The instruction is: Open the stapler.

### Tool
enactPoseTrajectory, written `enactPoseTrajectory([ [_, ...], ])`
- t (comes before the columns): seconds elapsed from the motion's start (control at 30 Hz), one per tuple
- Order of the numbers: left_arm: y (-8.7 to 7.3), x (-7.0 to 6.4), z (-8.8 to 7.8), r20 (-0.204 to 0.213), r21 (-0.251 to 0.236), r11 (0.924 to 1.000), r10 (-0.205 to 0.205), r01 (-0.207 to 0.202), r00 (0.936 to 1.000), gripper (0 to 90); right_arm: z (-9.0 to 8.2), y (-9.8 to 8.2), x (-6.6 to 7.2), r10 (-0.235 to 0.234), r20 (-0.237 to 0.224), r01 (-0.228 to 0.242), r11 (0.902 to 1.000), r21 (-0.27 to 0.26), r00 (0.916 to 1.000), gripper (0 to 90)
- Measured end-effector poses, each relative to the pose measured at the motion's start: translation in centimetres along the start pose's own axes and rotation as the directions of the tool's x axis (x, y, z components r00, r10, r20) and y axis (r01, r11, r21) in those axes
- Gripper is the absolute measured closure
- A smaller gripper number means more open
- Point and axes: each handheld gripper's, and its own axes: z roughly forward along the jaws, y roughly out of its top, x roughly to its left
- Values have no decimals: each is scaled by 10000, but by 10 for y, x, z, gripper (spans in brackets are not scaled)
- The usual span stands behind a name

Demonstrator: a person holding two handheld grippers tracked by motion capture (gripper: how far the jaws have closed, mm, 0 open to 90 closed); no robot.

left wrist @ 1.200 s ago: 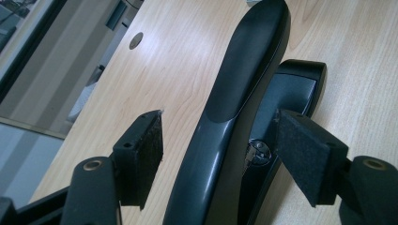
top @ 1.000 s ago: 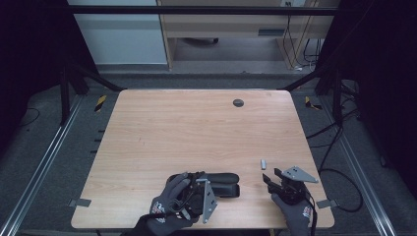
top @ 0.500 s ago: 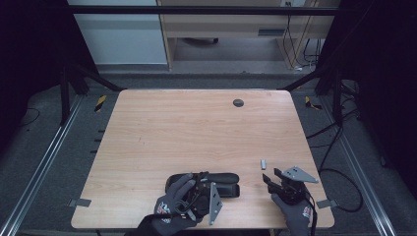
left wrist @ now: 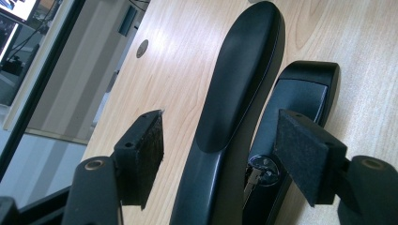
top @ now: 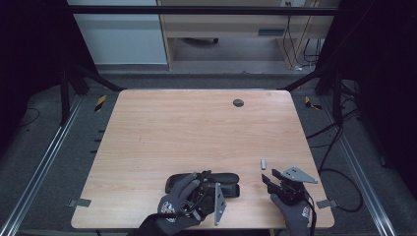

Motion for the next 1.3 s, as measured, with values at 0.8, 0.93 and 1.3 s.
enactPoseTrajectory([
  [0.8,11,-7,14,-319,359,9972,675,-663,9972,320,1,1,9,-155,-438,160,9998,130,9989,680],
  [0.93,14,-7,16,-325,480,9955,830,-814,9960,317,2,1,10,-192,-486,200,9997,156,9986,692],
  [1.3,17,-10,27,-403,720,9916,1104,-1073,9931,321,3,2,16,-322,-862,343,9991,233,9958,761],
])
